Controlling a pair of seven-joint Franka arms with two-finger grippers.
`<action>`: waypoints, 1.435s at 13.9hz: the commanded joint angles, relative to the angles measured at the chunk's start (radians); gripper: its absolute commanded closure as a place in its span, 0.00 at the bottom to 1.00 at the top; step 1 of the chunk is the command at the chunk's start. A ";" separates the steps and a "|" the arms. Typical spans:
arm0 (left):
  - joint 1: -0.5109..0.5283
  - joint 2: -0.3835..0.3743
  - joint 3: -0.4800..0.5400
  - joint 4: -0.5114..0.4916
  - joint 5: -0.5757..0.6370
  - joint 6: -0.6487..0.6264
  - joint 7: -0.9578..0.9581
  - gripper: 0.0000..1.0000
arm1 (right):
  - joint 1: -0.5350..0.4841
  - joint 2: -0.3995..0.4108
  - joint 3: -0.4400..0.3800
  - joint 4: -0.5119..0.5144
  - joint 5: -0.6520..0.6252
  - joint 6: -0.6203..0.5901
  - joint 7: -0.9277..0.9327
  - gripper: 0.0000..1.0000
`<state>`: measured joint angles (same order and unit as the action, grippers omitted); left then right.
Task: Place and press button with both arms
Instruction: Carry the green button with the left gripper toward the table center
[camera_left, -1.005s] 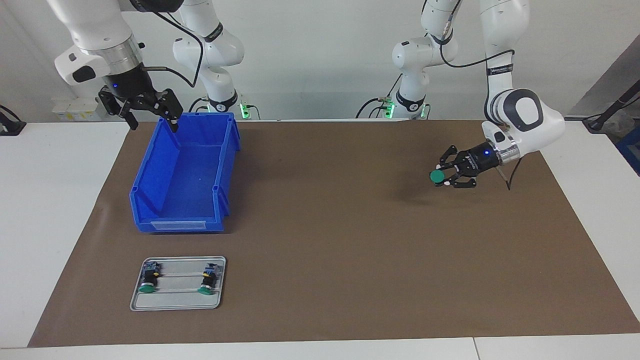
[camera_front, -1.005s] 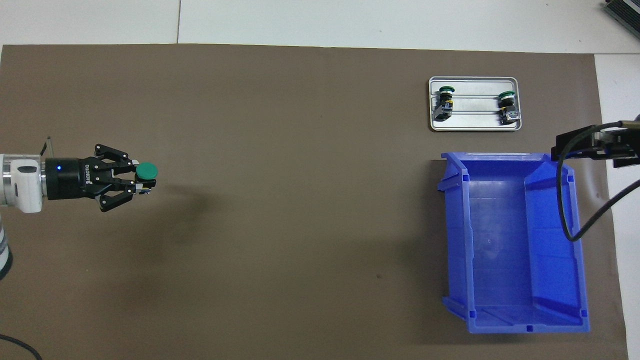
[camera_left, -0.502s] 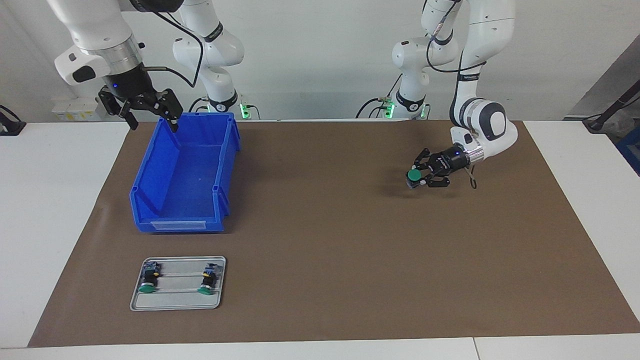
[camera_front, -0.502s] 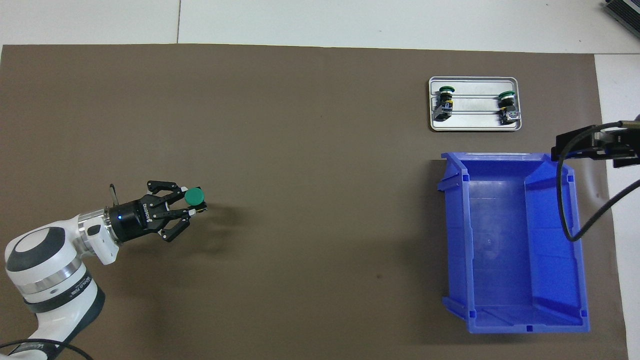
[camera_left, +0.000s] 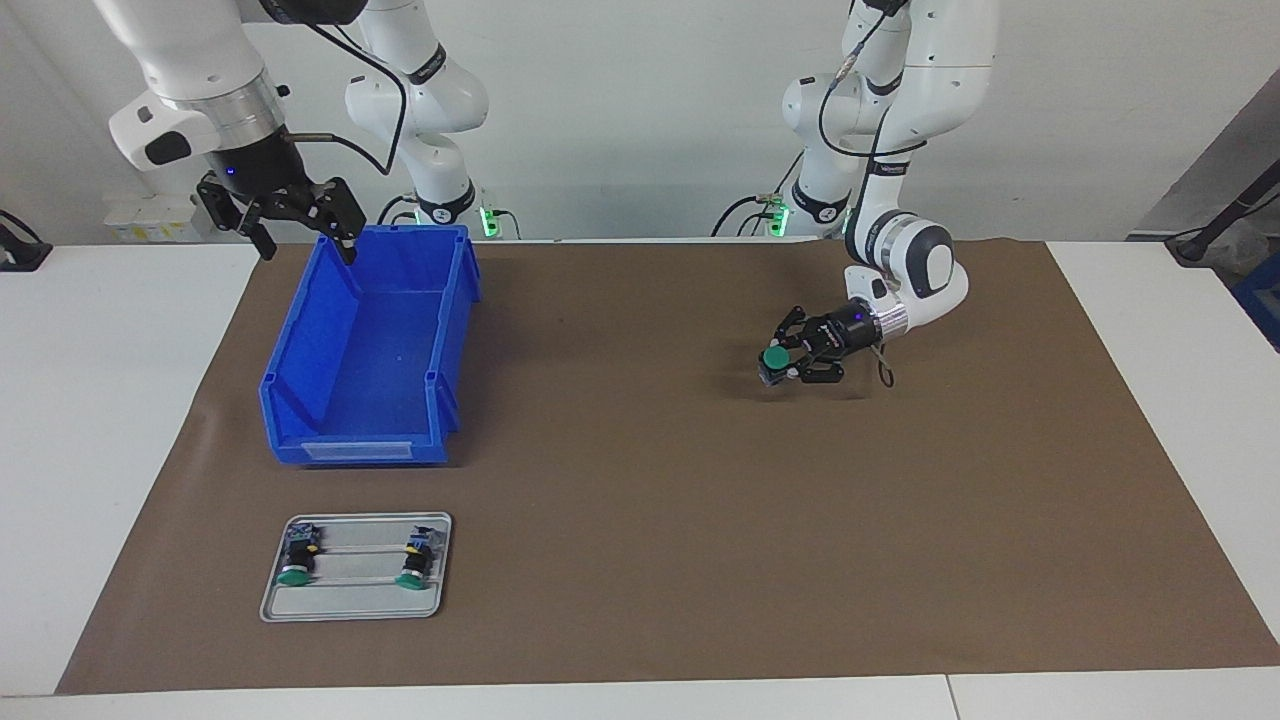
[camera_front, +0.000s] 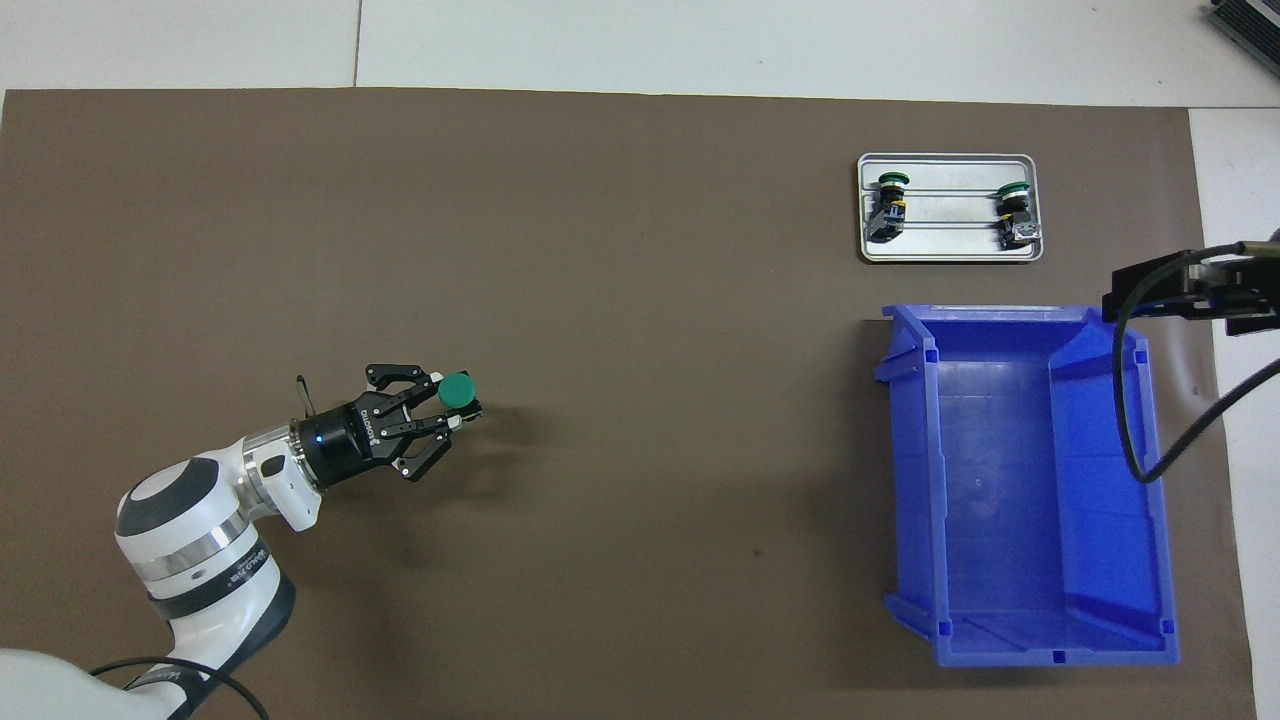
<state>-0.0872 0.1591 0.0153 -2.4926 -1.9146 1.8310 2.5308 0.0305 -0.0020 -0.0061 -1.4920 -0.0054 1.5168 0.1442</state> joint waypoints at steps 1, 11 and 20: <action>-0.083 0.003 0.014 -0.009 -0.105 0.033 0.032 0.69 | -0.011 -0.004 0.005 -0.004 0.024 -0.009 -0.023 0.00; -0.201 0.132 0.006 0.147 -0.291 0.227 0.052 0.70 | -0.011 -0.004 0.005 -0.004 0.024 -0.009 -0.023 0.00; -0.235 0.181 -0.002 0.180 -0.348 0.195 0.078 0.73 | -0.011 -0.004 0.005 -0.004 0.024 -0.009 -0.023 0.00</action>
<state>-0.2827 0.3405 0.0078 -2.2880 -2.2302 2.0410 2.5692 0.0305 -0.0020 -0.0061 -1.4920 -0.0054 1.5168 0.1442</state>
